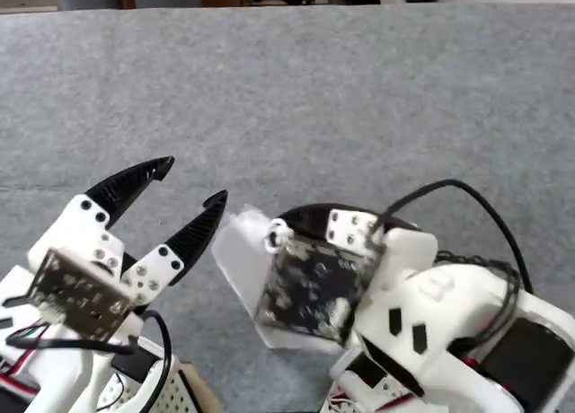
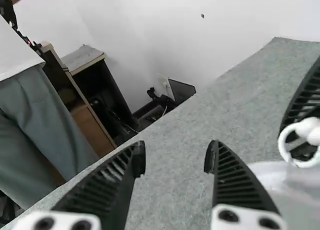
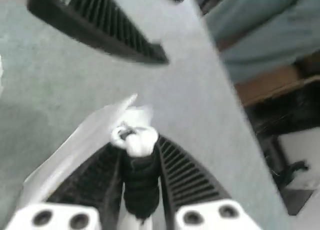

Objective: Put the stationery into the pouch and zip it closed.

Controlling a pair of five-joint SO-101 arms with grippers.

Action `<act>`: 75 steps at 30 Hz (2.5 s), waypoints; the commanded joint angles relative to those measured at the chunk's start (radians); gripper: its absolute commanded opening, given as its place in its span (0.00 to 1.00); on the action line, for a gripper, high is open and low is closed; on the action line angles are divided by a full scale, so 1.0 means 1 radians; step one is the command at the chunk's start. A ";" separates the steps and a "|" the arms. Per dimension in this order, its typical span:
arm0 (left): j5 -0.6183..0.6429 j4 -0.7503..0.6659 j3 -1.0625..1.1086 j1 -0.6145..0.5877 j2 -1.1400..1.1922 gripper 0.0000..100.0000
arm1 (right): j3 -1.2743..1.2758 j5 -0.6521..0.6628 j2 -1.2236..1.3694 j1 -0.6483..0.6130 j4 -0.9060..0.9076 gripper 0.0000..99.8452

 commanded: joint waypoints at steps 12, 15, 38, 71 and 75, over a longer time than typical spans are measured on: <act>-0.118 0.193 0.074 0.102 0.008 0.22 | 0.008 -0.018 -0.015 -0.052 0.002 0.01; -0.153 0.239 0.077 0.102 0.006 0.22 | 0.010 -0.035 -0.015 -0.052 0.002 0.01; -0.735 0.411 -0.050 -0.053 0.015 0.26 | 0.114 -0.055 -0.044 -0.095 0.002 0.01; -0.738 0.416 -0.090 0.027 0.017 0.26 | 0.114 -0.061 -0.054 -0.157 0.003 0.01; -0.799 0.310 -0.024 0.027 0.017 0.26 | 0.114 -0.061 -0.054 -0.189 0.003 0.01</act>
